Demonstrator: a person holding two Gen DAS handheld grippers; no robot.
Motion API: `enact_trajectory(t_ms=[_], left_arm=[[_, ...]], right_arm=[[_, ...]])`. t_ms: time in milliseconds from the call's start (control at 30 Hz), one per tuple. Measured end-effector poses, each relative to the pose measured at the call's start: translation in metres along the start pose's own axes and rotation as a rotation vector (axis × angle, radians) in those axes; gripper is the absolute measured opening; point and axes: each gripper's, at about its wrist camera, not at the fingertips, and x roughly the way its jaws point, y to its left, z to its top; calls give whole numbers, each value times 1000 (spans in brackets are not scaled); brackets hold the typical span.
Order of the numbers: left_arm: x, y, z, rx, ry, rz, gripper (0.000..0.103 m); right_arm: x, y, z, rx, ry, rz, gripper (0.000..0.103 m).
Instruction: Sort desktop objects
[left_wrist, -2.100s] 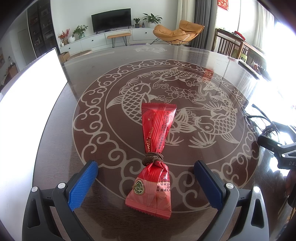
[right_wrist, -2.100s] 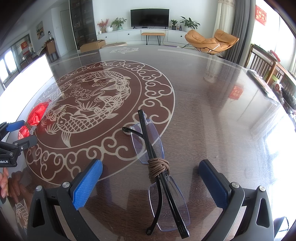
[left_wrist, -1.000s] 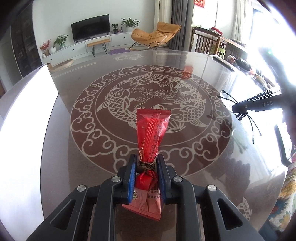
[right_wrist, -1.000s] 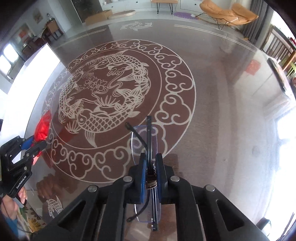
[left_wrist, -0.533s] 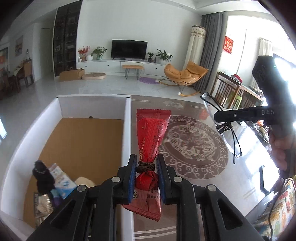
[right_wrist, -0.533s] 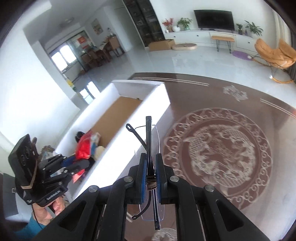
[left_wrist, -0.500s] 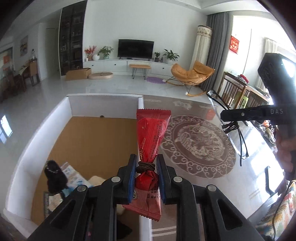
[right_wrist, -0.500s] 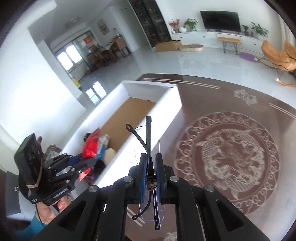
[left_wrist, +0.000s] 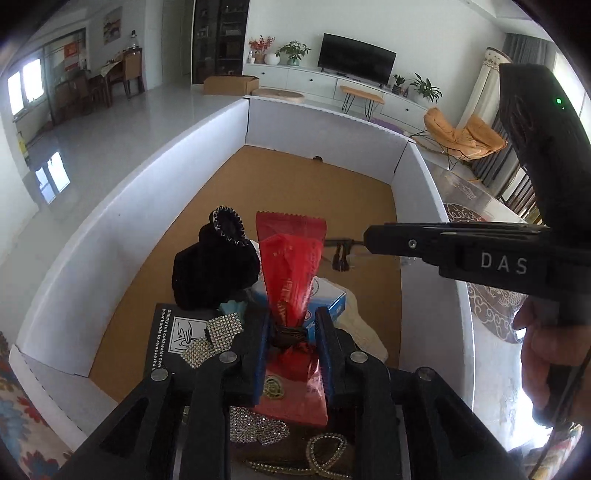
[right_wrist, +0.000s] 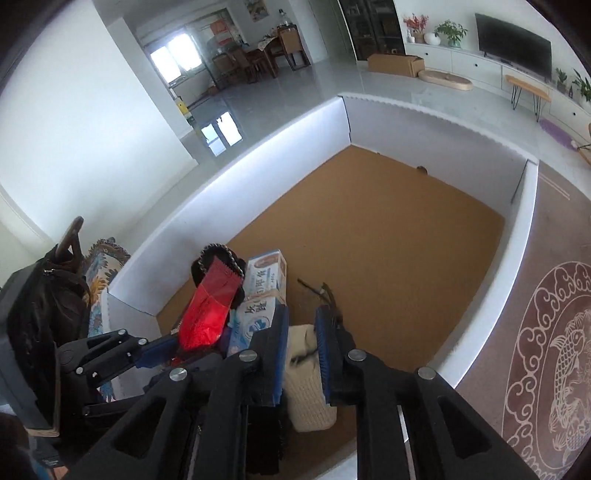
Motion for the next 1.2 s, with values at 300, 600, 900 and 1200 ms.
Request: enact_trajectory(t_ms=[300, 600, 900, 1200], left_arm=[[-31, -7, -8, -38, -238, 157, 103], [-41, -27, -12, -107, -255, 384, 103], [-56, -28, -17, -182, -267, 431, 103], [-57, -29, -18, -128, -227, 519, 103]], right_arm=[[-54, -23, -26, -16, -142, -22, 85], [-75, -34, -47, -69, -108, -133, 97], [-70, -37, -55, -46, -74, -141, 97], [-77, -20, -58, -83, -99, -130, 97]])
